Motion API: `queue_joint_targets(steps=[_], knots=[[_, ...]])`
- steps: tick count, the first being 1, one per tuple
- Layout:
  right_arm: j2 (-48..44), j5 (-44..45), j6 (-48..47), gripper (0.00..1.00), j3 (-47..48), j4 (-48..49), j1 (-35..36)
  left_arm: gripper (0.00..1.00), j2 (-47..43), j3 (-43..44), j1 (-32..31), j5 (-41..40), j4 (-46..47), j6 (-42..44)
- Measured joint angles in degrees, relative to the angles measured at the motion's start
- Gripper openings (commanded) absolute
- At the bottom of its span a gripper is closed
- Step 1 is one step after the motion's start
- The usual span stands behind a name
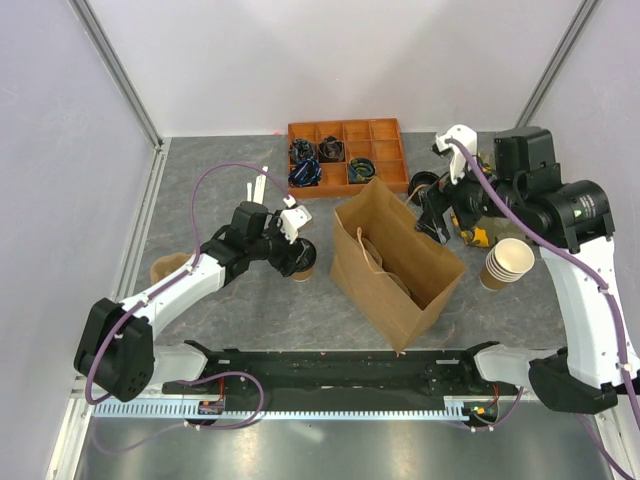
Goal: Pack the takeout coffee
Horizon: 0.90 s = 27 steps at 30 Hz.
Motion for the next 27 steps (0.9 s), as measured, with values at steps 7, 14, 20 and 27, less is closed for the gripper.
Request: queue_joint_targets(steps=[7,14,20,27], knots=[[-1.49,1.18,-1.57,0.85,-10.47,2.4,0.0,0.74,0.0,0.0,0.0,0.22,0.35,0.0],[-1.18,0.61,-2.34,0.51,-16.22,7.45,0.0,0.74,-0.81,-0.66,0.0,0.24,0.42,0.0],[0.39,-0.74,-2.75,0.1,-16.76,10.03,0.0,0.75,-2.86,-2.05,0.0,0.24,0.59,0.0],[3.43,-2.56,-4.79,0.0,-15.23,12.28,0.0,0.77,-4.76,-4.07,0.0,0.09,0.74,0.0]])
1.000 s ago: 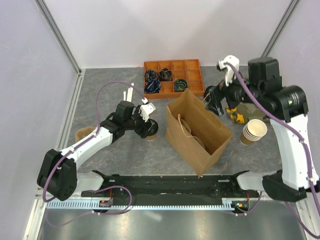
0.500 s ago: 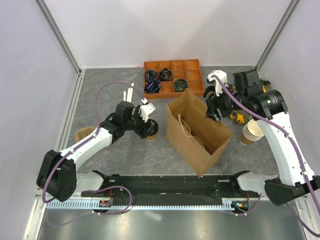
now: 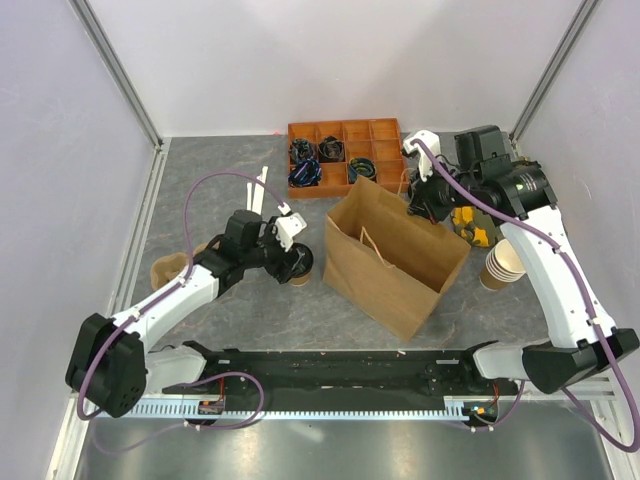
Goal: Pack the takeout coffee
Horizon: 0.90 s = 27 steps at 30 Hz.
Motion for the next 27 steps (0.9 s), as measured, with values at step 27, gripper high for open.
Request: queue_joint_targets(steps=[27], knots=[[-0.15,-4.68,-11.72,0.0,2.73,1.09,1.62,0.91,-0.7,-0.04,0.0,-0.15,-1.07,1.46]])
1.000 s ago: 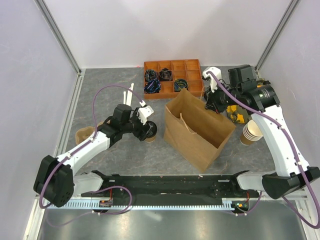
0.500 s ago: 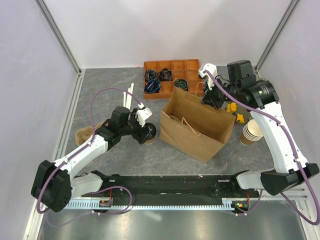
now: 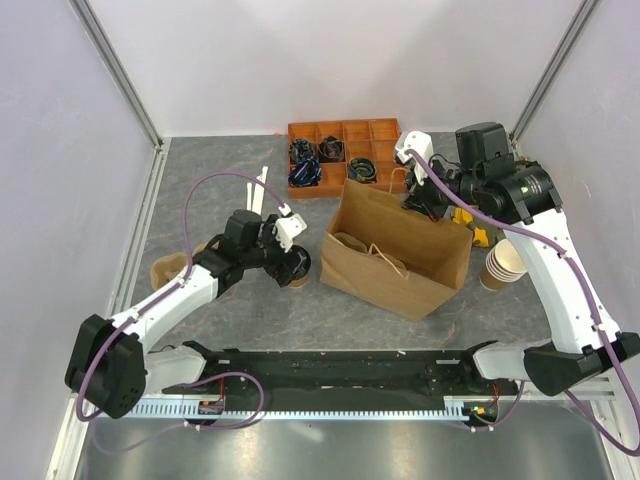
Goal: Pack the takeout coffee
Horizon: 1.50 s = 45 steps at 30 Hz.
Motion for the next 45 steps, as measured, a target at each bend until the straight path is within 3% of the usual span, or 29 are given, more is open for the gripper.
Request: queue_joint_targets(steps=[7,45], knots=[[-0.11,0.02,-0.83,0.0,0.0,0.0,0.15,0.88,0.66,0.2,0.0,0.02,0.17,1.66],[0.02,0.39,-1.31,0.0,0.0,-0.28,0.37,0.96,1.73,3.8,-0.61,-2.32,-5.42,4.9]])
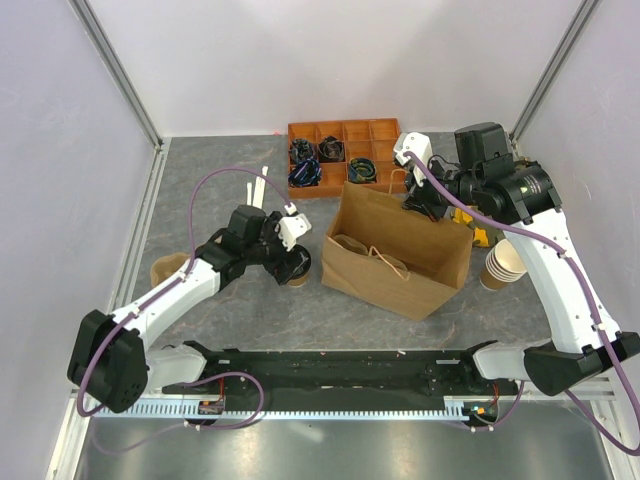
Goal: Pack the takeout coffee
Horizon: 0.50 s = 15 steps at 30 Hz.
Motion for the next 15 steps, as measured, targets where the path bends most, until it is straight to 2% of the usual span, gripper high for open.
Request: queue_joint_targets(steps=[7,15], knots=[[0.0,0.04,-0.13,0.0,0.0,-0.17,0.0,0.94,1.49,0.55,-0.33,0.07,-0.07,0.39],[0.04,0.02,-0.48,0.0,0.0,-0.17,0.0,0.81,2.08,0.7,-0.7,0.07,0.42,1.03]])
